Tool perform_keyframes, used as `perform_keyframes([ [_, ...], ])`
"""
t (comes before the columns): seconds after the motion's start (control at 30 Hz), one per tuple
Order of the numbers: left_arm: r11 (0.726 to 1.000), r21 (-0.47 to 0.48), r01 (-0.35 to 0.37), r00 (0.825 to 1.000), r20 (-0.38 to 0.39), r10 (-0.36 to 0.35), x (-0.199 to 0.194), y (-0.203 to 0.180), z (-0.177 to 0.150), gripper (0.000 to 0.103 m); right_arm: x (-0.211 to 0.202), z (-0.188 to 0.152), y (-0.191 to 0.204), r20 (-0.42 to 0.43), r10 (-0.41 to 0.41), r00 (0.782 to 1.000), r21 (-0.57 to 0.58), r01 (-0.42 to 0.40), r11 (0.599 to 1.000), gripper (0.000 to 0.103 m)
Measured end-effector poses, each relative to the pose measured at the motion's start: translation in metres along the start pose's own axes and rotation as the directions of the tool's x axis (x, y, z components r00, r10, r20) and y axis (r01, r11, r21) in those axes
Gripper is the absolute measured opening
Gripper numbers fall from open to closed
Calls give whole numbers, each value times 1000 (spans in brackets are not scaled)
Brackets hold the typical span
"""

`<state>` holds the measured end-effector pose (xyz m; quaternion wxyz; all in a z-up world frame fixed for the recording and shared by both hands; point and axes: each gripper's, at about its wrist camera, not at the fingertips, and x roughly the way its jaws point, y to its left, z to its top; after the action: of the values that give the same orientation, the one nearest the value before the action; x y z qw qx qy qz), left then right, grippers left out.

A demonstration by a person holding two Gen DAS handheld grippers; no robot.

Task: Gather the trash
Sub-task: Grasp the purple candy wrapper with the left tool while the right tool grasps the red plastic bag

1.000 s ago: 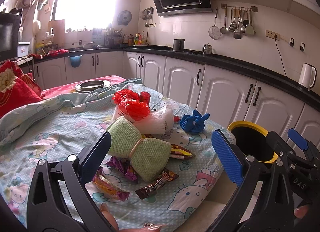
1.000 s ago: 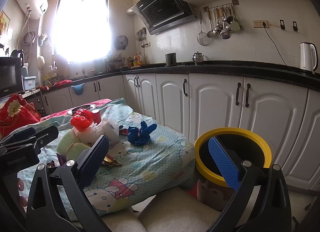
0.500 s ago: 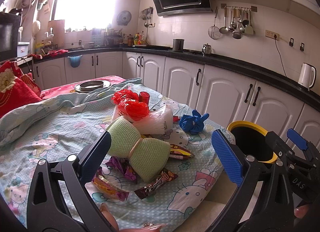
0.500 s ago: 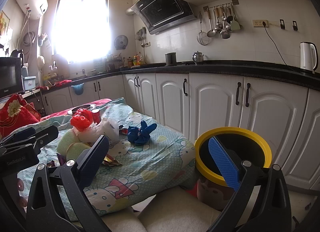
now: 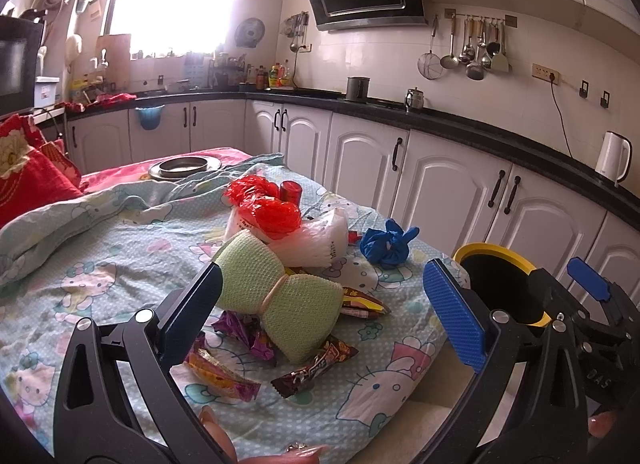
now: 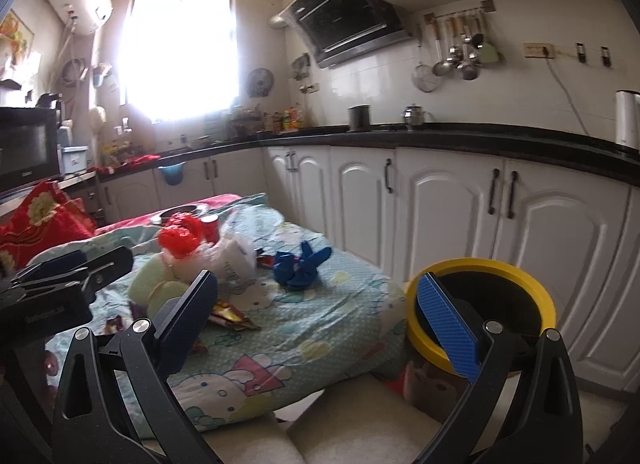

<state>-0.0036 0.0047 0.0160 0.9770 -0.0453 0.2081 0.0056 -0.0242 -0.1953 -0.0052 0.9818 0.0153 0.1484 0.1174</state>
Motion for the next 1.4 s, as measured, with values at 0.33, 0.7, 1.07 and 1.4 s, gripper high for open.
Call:
perform_keyframes([
  [0.33, 994, -72, -78, 997, -25, 76, -2, 35, 0, 92, 18, 18, 21, -83, 170, 982, -67, -176, 982, 97],
  [0.7, 977, -124, -173, 981, -113, 159, 9, 91, -6, 92, 73, 39, 32, -153, 211, 965, -74, -224, 972, 97],
  [1.07, 975, -214, -63, 969, -247, 8, 33, 114, -33, 92, 141, 53, 53, -246, 235, 940, -48, -254, 966, 78],
  [1.4, 971, -236, -44, 936, -349, -43, 54, 110, -49, 79, 170, 61, 102, -313, 350, 883, -47, -382, 923, 69],
])
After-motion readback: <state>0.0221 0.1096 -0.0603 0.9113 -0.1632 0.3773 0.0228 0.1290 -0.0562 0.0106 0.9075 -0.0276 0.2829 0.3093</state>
